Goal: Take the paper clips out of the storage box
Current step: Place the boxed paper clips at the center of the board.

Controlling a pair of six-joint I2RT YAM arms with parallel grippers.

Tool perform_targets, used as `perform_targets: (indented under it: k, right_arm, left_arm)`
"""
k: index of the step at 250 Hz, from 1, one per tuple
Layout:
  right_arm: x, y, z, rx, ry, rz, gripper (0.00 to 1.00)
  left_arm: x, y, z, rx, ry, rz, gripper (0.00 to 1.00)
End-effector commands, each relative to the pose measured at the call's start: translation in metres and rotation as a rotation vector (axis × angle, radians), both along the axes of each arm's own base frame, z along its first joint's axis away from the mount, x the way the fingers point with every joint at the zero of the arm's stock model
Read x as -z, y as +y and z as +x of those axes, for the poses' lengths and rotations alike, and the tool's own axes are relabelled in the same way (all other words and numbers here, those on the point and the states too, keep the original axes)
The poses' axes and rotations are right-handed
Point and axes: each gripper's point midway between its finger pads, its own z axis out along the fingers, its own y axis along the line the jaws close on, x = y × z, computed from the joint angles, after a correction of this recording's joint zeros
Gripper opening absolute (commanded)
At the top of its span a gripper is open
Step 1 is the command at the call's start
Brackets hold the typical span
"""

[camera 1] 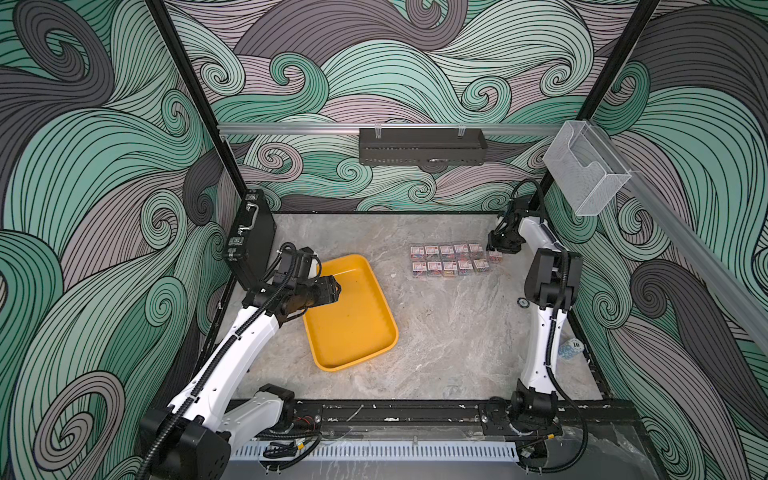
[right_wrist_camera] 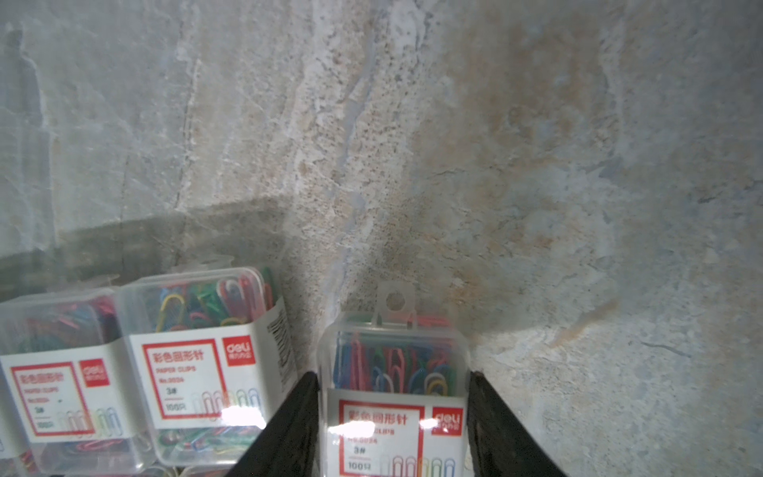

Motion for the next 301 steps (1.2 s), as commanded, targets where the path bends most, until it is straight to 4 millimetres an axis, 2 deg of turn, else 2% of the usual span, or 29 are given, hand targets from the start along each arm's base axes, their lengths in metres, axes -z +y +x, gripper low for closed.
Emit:
perform_targets:
  k: [1,81,147,200,301]
  right_arm:
    - [0.007,-0.005,-0.010,-0.020,0.051,-0.025,0.51]
    - [0.008,-0.009,-0.018,-0.094,0.080,-0.068,0.48]
    - [0.007,0.001,-0.024,-0.131,0.082,-0.032,0.47]
    - [0.001,0.013,-0.022,-0.143,0.058,0.038,0.47]
    - [-0.007,0.021,-0.017,-0.152,0.030,0.084,0.50]
  left_arm:
    - [-0.007,-0.001,0.000,0.014,-0.011,0.013,0.68]
    - [-0.010,-0.001,-0.001,0.013,-0.016,0.011,0.68]
    - [-0.010,-0.001,-0.002,0.015,-0.017,0.011,0.68]
    - [-0.009,-0.001,-0.002,0.016,-0.015,0.013,0.68]
    - [-0.008,-0.001,-0.001,0.016,-0.014,0.015,0.68]
